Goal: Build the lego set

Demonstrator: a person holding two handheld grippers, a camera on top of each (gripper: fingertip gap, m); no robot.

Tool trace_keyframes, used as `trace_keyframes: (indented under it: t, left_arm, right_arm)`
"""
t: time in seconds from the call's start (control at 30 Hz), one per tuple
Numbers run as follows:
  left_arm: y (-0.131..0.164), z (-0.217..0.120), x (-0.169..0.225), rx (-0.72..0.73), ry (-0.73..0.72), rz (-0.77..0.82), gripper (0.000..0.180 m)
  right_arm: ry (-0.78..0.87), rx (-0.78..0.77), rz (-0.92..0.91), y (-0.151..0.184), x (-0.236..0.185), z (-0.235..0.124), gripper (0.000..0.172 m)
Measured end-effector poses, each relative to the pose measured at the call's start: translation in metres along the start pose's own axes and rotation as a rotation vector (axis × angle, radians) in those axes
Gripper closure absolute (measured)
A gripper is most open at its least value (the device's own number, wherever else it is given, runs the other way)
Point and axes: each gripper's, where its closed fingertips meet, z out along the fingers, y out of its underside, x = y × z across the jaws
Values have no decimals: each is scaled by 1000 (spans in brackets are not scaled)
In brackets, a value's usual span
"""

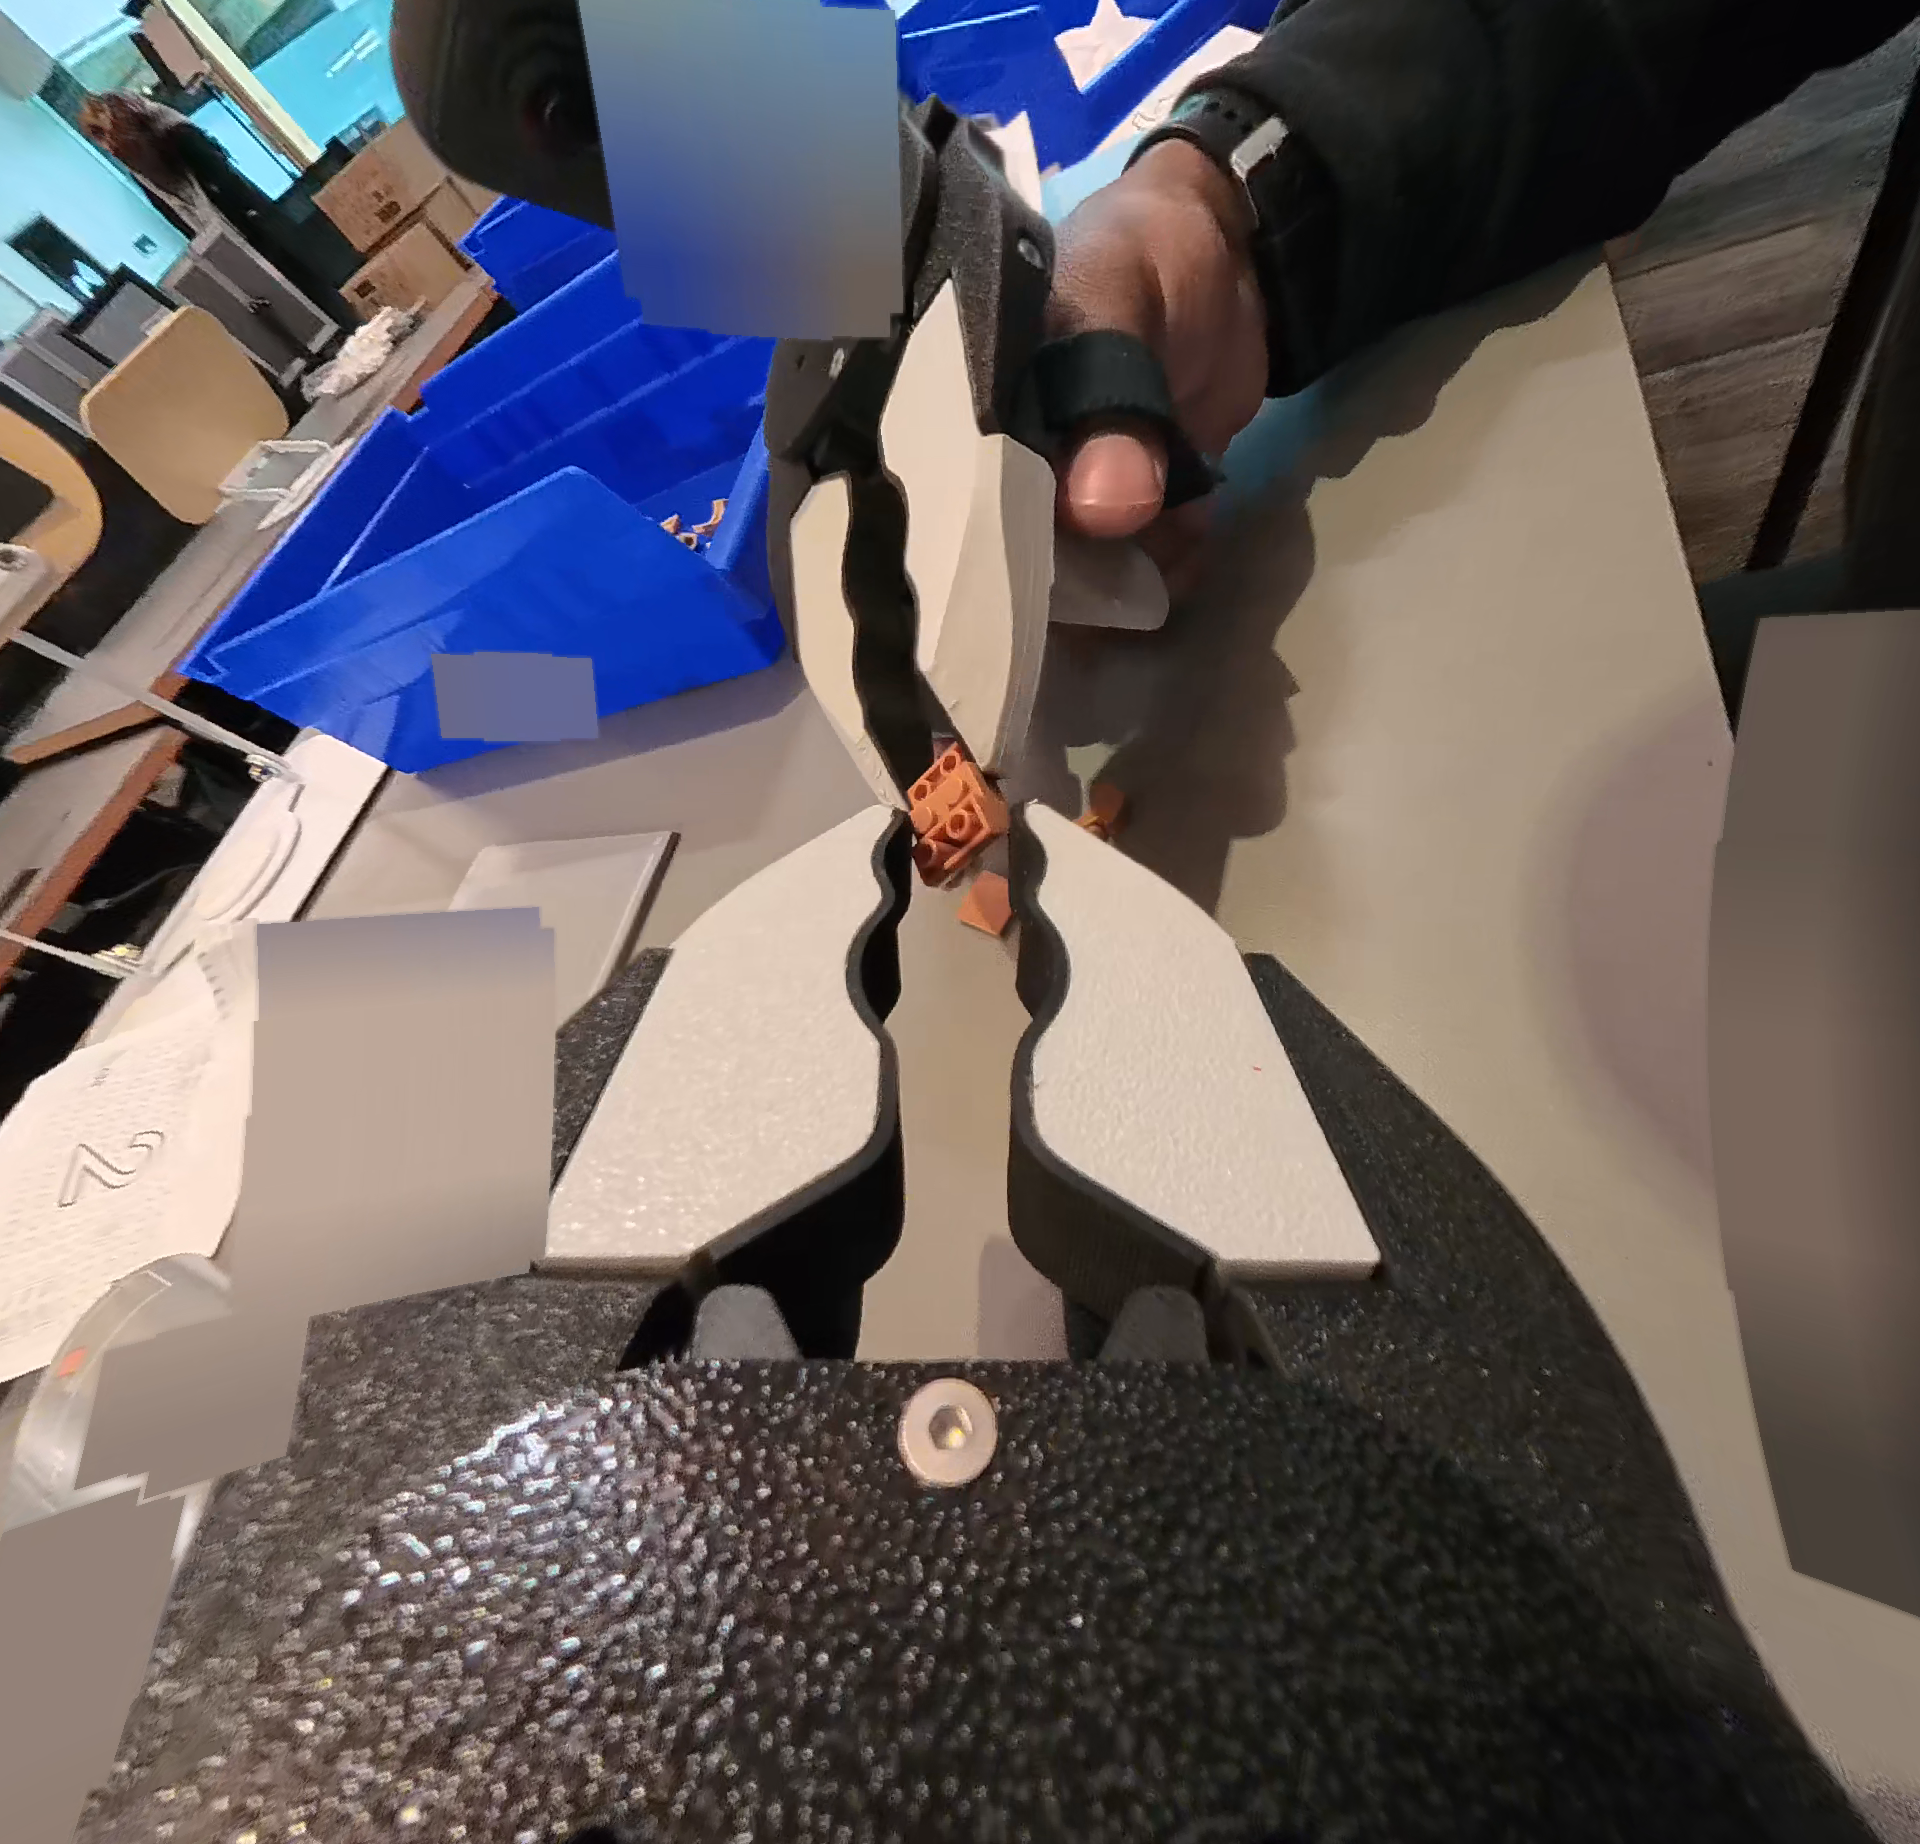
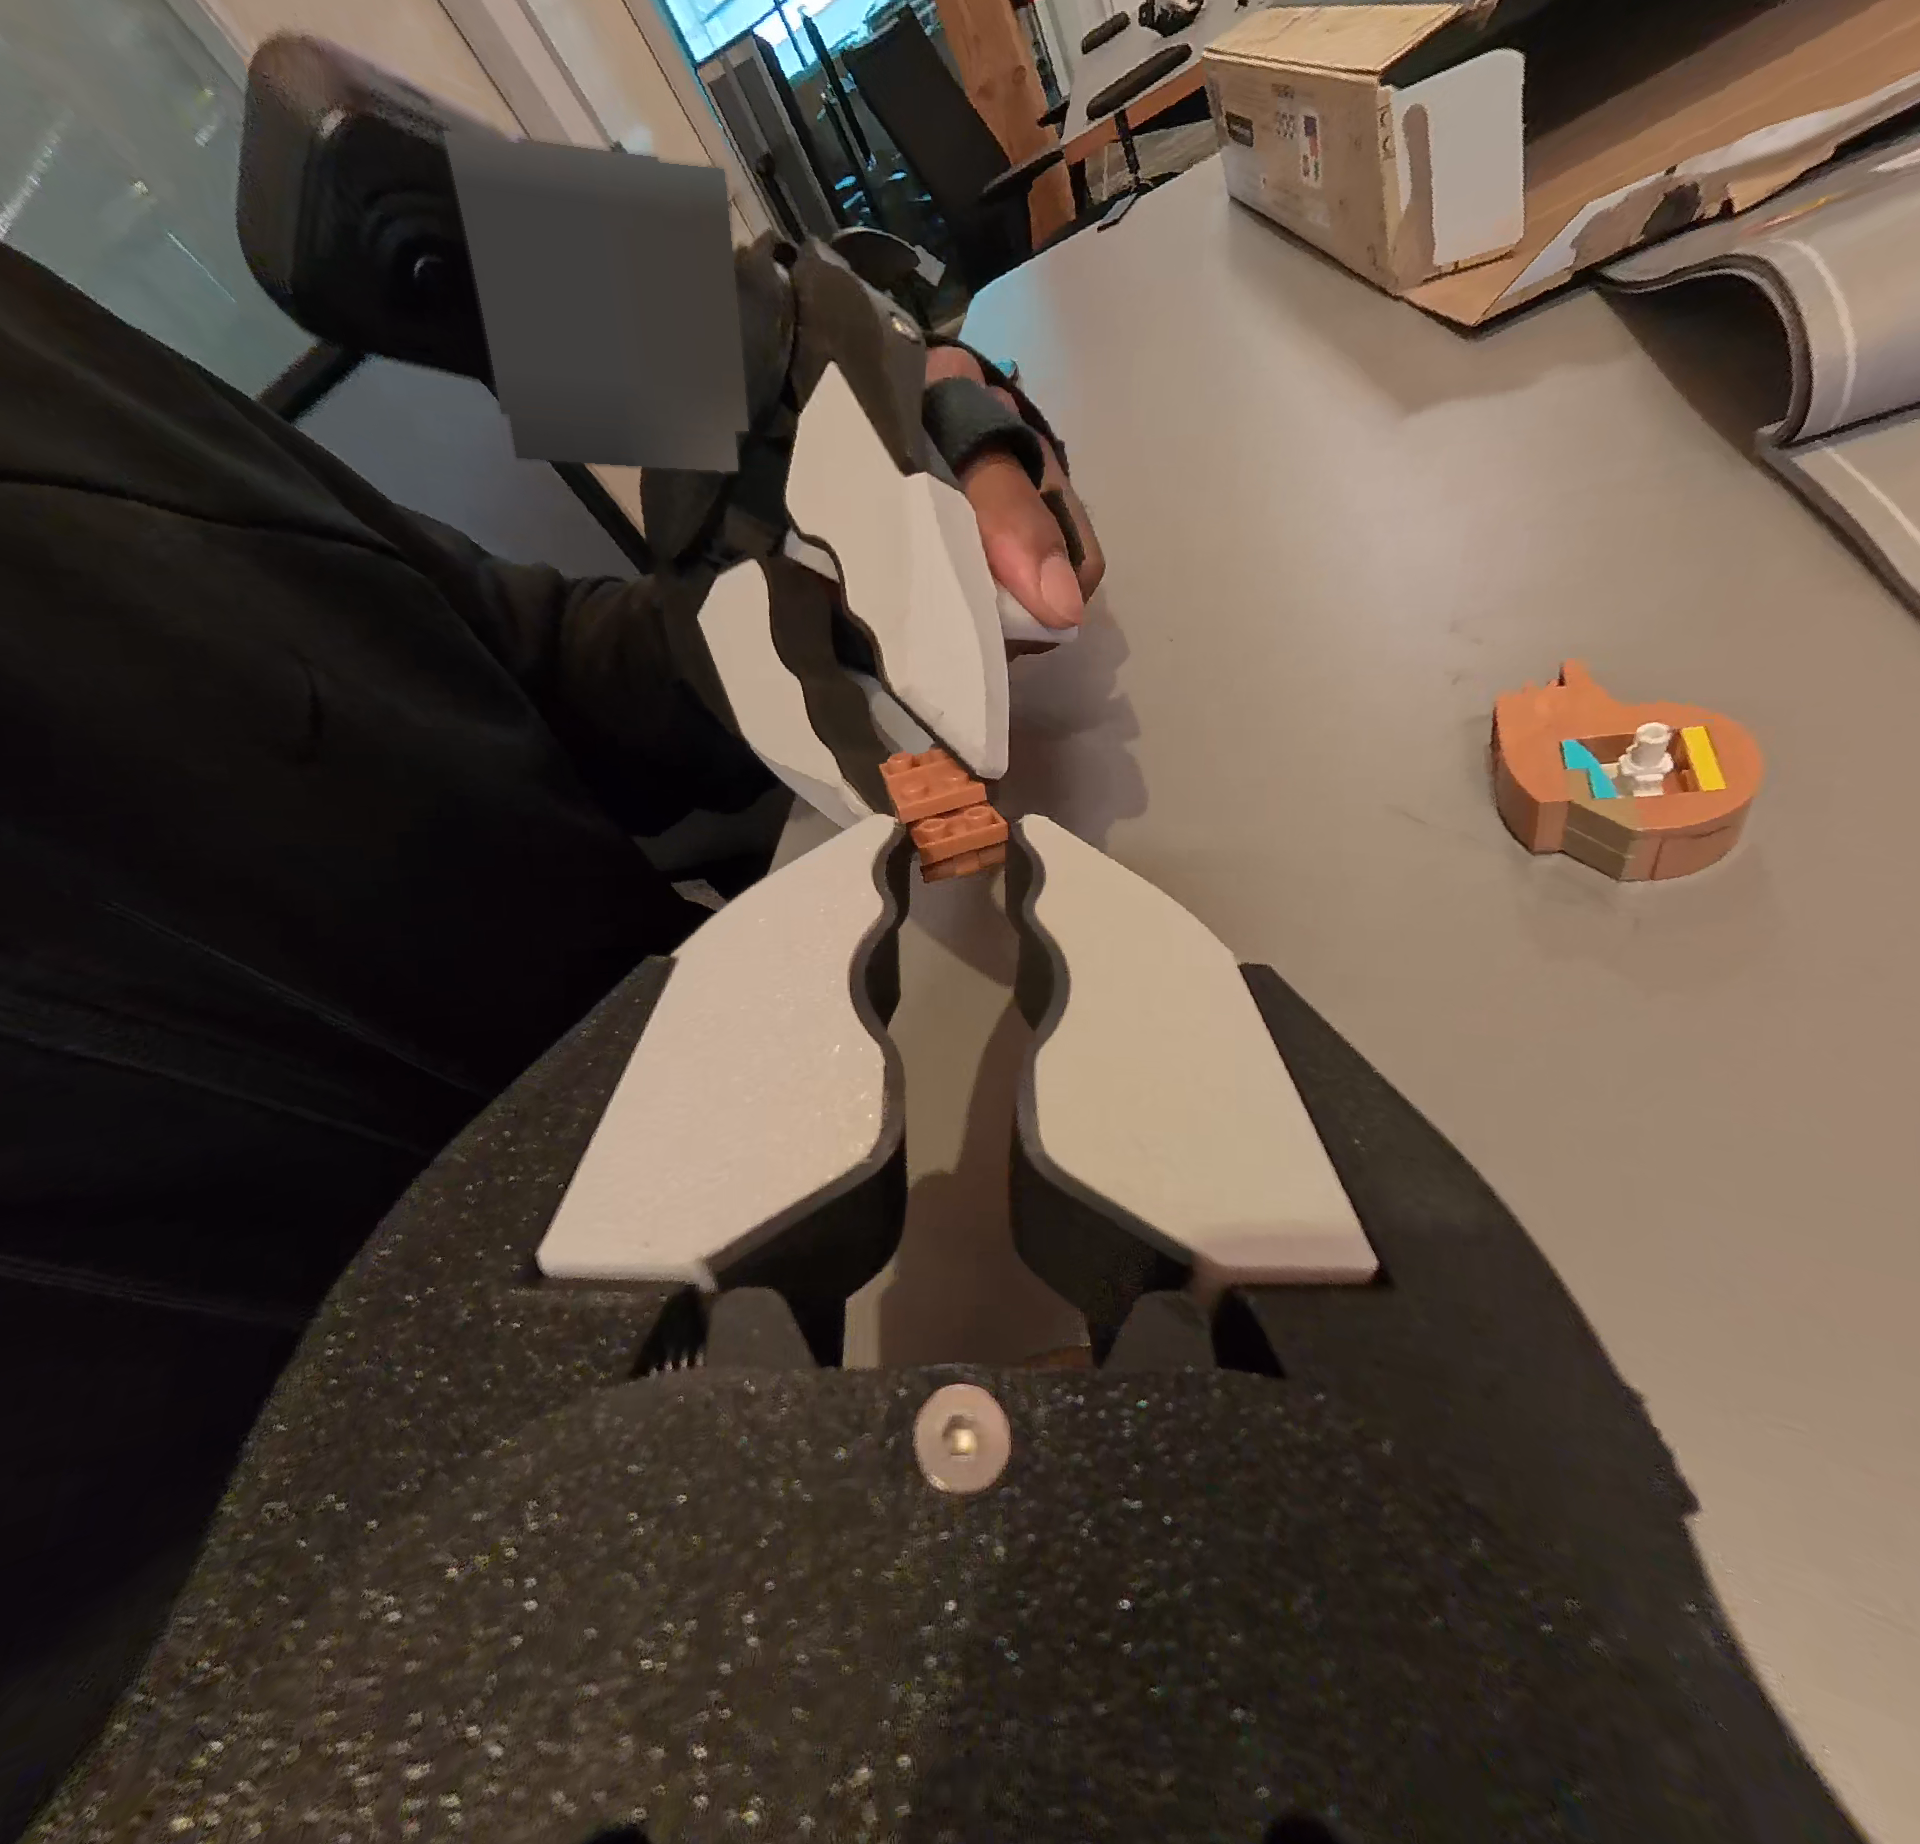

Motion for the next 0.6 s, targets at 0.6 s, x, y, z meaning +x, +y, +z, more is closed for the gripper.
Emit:
trace_keyframes:
  t: [0.6]
  left_arm:
    - [4, 4, -9, -77, -173, 290, 170]
  right_arm:
    - [-48, 43, 212, -4, 4, -2, 155]
